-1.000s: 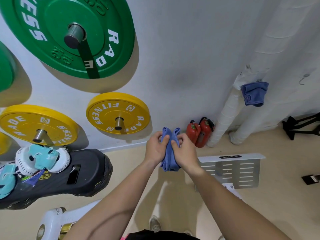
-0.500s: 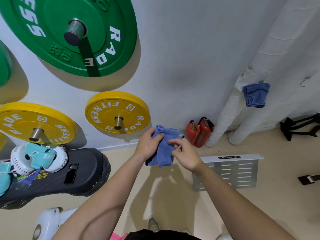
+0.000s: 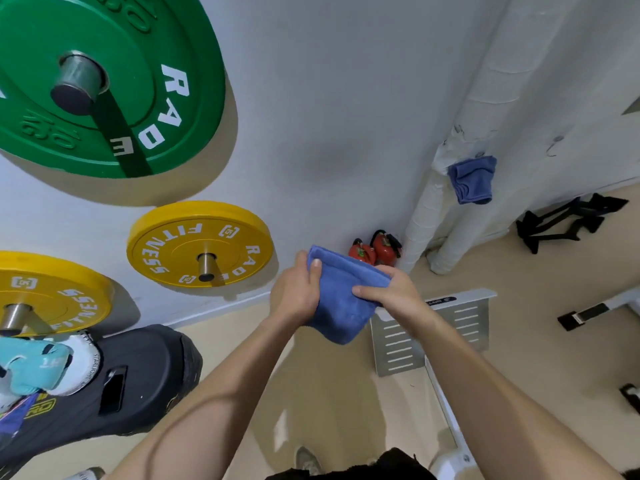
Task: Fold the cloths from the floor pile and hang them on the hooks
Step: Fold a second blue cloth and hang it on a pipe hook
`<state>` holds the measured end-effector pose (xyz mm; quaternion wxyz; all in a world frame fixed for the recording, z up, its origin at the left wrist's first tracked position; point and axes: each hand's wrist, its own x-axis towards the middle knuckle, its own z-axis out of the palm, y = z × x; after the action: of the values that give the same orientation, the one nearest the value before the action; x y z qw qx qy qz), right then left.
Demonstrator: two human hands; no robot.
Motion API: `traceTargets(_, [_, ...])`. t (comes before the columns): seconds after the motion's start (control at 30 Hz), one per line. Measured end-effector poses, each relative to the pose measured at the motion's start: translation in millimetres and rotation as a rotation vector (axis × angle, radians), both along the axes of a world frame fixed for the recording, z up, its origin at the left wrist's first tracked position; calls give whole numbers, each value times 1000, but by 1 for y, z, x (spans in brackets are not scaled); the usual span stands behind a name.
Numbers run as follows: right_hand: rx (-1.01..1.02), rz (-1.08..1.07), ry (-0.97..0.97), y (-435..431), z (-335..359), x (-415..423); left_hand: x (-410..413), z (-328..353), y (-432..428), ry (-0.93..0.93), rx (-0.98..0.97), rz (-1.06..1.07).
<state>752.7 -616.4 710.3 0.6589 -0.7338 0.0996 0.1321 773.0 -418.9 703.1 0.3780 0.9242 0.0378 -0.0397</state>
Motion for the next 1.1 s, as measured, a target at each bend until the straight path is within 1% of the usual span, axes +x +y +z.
traceTargets(0.07, [124,-237,-8,-7,-2,-2,8,0,-20,37,-12,11])
traceTargets(0.1, [133,-343,-19,-10,-3,-2,13,0,-31,57,-28,7])
traceTargets(0.17, [37,-498,-35,-19,-4,0,20,3,-57,72,-101,-23])
traceTargets(0.27, [-224,-591,-6,-41,-9,9,31,11,-105,117,-312,-21])
traceTargets(0.33, [-339,-609,3,-69,-9,19,44,16,-137,145,-324,-51])
traceTargets(0.4, [-460,-614,-14,-109,-9,34,61,17,-167,121,-229,-119])
traceTargets(0.5, [-584,-585,-51,-178,-8,64,93,12,-220,67,-70,-231])
traceTargets(0.57, [-621,-558,-89,-227,-8,90,116,10,-265,57,-35,-232])
traceTargets(0.63, [-612,-542,-111,-278,-6,115,139,10,-316,42,-75,-205])
traceTargets(0.73, [-558,-521,-115,-358,-3,149,172,11,-398,58,-198,-156])
traceTargets(0.93, [-382,-453,-20,-512,-6,212,242,2,-543,150,-314,-92])
traceTargets(1.03, [-412,-455,-33,-575,-16,255,284,-10,-601,190,-312,-91])
traceTargets(1.1, [-440,-444,-35,-606,-24,289,311,-18,-629,228,-345,-82])
